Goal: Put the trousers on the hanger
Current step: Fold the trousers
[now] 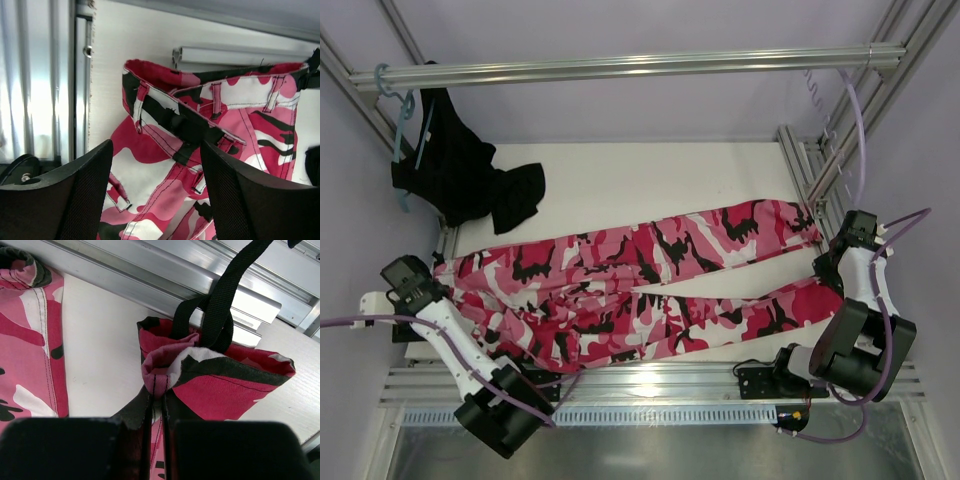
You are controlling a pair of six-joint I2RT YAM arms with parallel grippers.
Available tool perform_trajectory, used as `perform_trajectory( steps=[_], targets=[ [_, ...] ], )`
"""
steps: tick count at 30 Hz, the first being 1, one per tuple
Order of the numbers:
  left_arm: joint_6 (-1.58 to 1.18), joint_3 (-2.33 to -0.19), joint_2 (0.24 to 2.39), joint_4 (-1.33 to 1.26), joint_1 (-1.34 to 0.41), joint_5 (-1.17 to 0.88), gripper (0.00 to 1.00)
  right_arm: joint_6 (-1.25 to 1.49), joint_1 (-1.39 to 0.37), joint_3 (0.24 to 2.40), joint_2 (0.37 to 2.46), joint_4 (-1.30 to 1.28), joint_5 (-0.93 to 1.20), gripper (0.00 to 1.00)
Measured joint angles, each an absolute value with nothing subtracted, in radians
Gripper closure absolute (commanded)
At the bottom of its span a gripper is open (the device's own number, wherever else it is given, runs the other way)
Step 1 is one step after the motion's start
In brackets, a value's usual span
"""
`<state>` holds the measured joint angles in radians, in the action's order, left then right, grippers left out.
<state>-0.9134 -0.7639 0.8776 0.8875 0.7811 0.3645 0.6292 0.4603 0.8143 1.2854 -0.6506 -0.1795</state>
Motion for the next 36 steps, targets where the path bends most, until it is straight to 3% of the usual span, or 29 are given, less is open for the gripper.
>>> perform_trajectory(
  steps=[7, 15, 19, 22, 28, 36],
  targets=[
    [-0.859, -0.724, 0.945, 0.795, 0.815, 0.197, 0.31, 0.629, 0.46, 0.814, 1.285, -0.651, -0.171, 0.97],
    [-0.832, -0.694, 0.967, 0.71, 0.815, 0.112, 0.46, 0.629, 0.46, 0.814, 1.286, -0.65, -0.17, 0.96],
    [-0.827, -0.651, 0.952, 0.68, 0.815, 0.093, 0.48, 0.629, 0.46, 0.814, 1.292, -0.649, -0.169, 0.96],
    [-0.825, -0.646, 0.953, 0.68, 0.815, 0.089, 0.57, 0.629, 0.461, 0.814, 1.292, -0.649, -0.169, 0.96],
    [-0.818, -0.645, 0.953, 0.678, 0.815, 0.091, 1.0, 0.628, 0.463, 0.814, 1.296, -0.649, -0.169, 0.96],
    [-0.817, -0.647, 0.929, 0.697, 0.815, 0.133, 1.0, 0.625, 0.467, 0.814, 1.296, -0.649, -0.169, 0.96]
  ],
)
